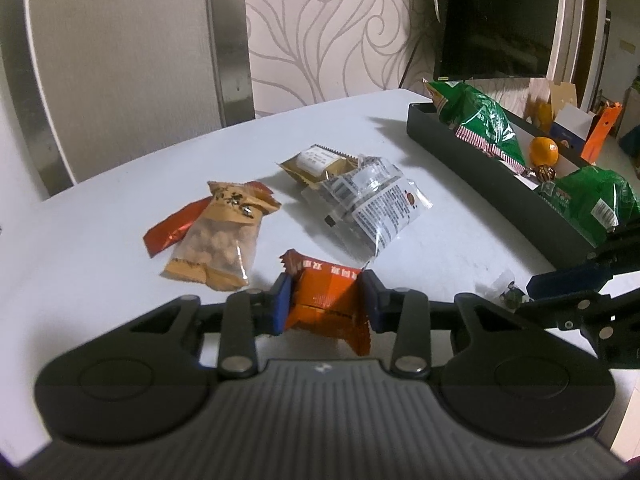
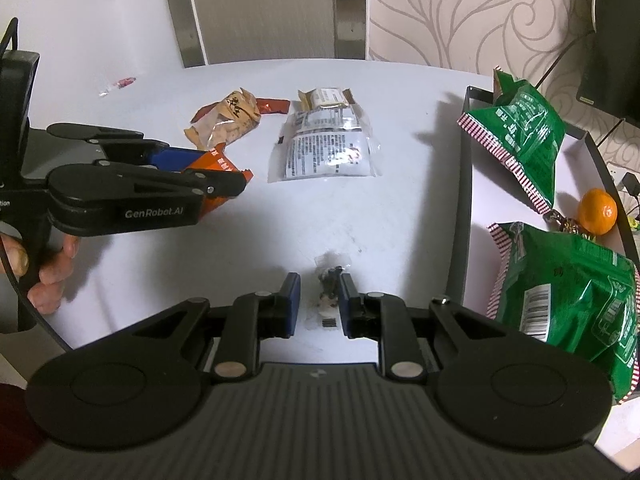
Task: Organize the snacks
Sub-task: 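Carry the orange-red packet and small candy toward the box tray with both grippers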
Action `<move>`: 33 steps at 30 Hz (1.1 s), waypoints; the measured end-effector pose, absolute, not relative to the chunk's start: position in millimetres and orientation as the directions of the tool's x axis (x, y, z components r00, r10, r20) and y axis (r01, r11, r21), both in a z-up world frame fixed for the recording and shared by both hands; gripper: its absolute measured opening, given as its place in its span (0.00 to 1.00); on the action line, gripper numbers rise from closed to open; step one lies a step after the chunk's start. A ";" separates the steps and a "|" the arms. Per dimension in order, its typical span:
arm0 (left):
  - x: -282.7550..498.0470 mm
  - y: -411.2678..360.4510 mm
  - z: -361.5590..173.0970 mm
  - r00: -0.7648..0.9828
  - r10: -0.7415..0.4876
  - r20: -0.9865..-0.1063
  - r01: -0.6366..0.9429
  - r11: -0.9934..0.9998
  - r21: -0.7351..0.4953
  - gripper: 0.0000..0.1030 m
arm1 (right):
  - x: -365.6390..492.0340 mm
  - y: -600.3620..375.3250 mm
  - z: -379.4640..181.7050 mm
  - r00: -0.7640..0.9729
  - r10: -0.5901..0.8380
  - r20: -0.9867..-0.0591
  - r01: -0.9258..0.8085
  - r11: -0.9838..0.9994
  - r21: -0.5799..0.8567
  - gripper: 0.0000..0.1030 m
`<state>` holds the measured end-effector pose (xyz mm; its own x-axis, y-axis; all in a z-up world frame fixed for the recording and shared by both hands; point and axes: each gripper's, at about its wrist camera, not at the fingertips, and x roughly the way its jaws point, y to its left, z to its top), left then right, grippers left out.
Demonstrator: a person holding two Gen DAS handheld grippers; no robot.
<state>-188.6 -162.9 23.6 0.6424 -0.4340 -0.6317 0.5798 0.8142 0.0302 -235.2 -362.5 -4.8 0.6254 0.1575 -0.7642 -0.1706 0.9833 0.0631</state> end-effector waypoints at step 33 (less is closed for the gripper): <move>-193.2 -167.0 21.5 0.639 -0.421 -0.644 0.576 0.817 0.037 0.39 | -232.8 -364.0 -16.5 0.634 0.121 -0.764 -0.192 0.981 -0.004 0.19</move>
